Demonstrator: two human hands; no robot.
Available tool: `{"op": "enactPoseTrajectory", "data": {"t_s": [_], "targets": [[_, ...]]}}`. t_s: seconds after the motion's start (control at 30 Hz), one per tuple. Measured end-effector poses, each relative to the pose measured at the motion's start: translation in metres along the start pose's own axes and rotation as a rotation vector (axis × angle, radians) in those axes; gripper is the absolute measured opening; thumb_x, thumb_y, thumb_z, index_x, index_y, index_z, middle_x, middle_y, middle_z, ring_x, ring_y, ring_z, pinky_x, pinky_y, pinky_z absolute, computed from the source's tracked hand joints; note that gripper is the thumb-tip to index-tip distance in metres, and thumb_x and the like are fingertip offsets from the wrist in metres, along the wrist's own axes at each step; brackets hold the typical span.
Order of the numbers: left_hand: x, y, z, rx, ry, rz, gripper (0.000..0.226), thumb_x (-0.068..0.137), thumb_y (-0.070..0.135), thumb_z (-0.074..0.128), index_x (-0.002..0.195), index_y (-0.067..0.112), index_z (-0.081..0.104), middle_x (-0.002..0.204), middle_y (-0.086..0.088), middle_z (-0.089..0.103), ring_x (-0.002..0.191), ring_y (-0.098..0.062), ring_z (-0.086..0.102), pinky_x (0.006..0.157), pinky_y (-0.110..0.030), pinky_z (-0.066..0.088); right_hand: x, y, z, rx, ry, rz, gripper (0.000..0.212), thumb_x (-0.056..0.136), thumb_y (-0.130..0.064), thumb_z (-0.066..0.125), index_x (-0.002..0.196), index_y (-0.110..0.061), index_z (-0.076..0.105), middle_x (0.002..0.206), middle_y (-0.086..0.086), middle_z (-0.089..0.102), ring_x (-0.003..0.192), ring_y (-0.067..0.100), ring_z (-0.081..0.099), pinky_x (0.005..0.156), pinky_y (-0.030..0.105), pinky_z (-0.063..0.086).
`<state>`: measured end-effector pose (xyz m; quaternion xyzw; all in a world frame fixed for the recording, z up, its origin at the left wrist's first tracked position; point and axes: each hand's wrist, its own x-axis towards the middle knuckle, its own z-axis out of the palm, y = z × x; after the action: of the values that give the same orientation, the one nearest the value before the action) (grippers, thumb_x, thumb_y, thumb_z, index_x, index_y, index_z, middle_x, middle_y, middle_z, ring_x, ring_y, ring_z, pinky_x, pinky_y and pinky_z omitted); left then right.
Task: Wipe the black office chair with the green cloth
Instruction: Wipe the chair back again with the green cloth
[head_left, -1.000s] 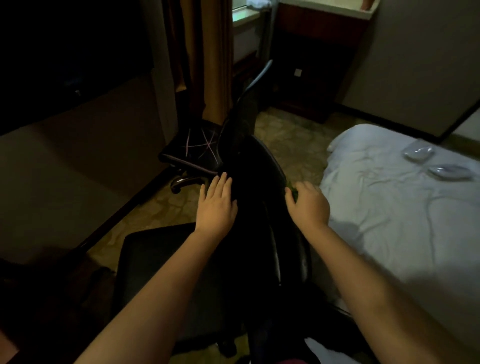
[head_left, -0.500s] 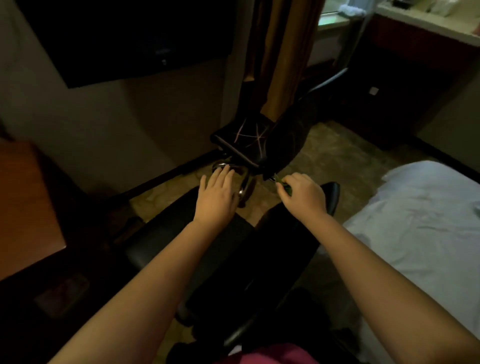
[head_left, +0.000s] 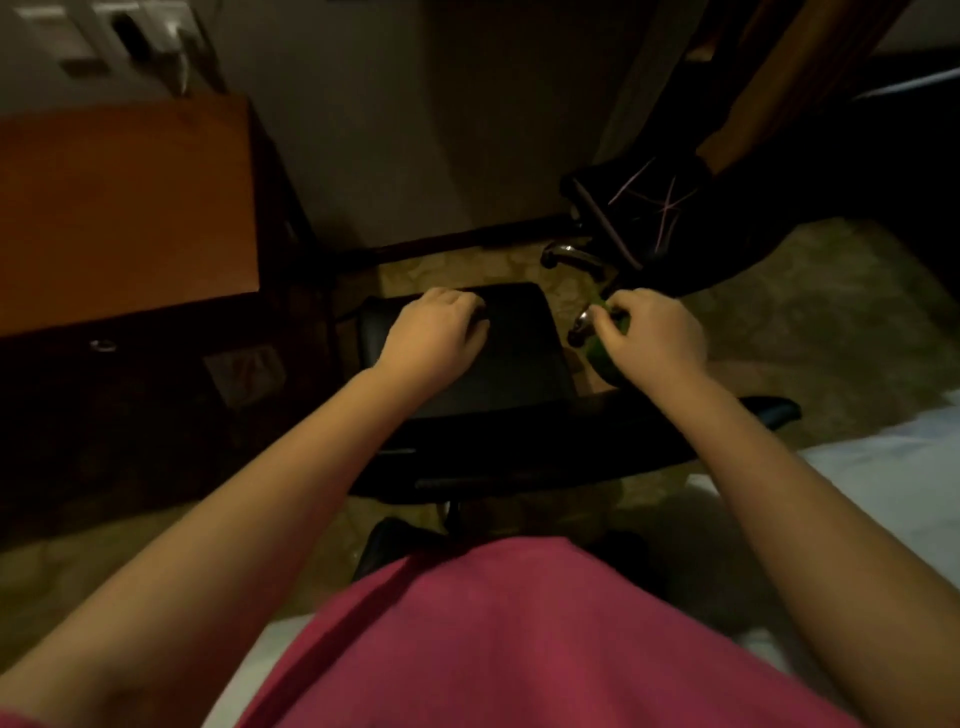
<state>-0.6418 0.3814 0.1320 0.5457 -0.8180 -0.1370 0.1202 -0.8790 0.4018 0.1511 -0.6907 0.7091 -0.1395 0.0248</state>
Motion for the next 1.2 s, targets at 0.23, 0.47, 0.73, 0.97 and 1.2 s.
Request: {"op": "enactPoseTrajectory", "data": {"t_s": [0.23,0.47,0.73,0.97,1.2], "targets": [[-0.068,0.028,0.005,0.022,-0.124,-0.069,0.041,0.099,0.048,0.039,0.112,0.017,0.062,0.106,-0.004,0.066,0.095,-0.024,0.063,0.066,-0.033,0.045,-0.052,0.035,-0.005,0.071,-0.056,-0.113,0.038,0.096,-0.04,0.052,0.101,-0.007,0.068,0.092,0.008,0.061,0.082,0.028,0.059,0.059,0.028,0.032],[-0.111,0.056,0.007,0.109,0.137,-0.164,0.054,0.097,0.049,0.031,0.07,0.013,0.061,0.065,-0.003,0.06,0.058,-0.027,0.059,0.047,-0.033,0.041,-0.09,0.072,-0.001,0.3,0.013,-0.248,0.044,0.094,-0.047,0.046,0.092,-0.006,0.063,0.087,0.005,0.058,0.077,0.021,0.054,0.057,0.028,0.037],[-0.045,0.039,-0.006,0.161,0.398,-0.196,0.056,0.099,0.044,0.035,0.066,0.008,0.063,0.059,-0.006,0.058,0.05,-0.023,0.054,0.044,-0.029,0.034,-0.003,0.073,0.001,0.27,0.216,-0.306,0.031,0.095,-0.026,0.043,0.086,-0.006,0.065,0.083,0.01,0.062,0.075,0.028,0.06,0.06,0.025,0.035],[0.002,0.011,-0.015,0.178,0.464,-0.182,0.053,0.1,0.043,0.034,0.06,0.014,0.053,0.056,0.005,0.044,0.046,-0.015,0.042,0.044,-0.021,0.019,0.06,0.063,0.015,0.259,0.267,-0.367,0.028,0.094,-0.025,0.044,0.081,-0.009,0.064,0.078,0.007,0.062,0.071,0.026,0.059,0.058,0.023,0.032],[0.071,-0.026,-0.023,0.193,0.377,-0.243,0.059,0.097,0.054,0.024,0.065,0.016,0.058,0.06,0.001,0.052,0.054,-0.019,0.048,0.046,-0.027,0.02,0.128,0.051,0.031,0.246,0.228,-0.323,0.027,0.093,-0.027,0.045,0.08,-0.011,0.063,0.078,0.006,0.06,0.07,0.026,0.058,0.056,0.024,0.029]]}}
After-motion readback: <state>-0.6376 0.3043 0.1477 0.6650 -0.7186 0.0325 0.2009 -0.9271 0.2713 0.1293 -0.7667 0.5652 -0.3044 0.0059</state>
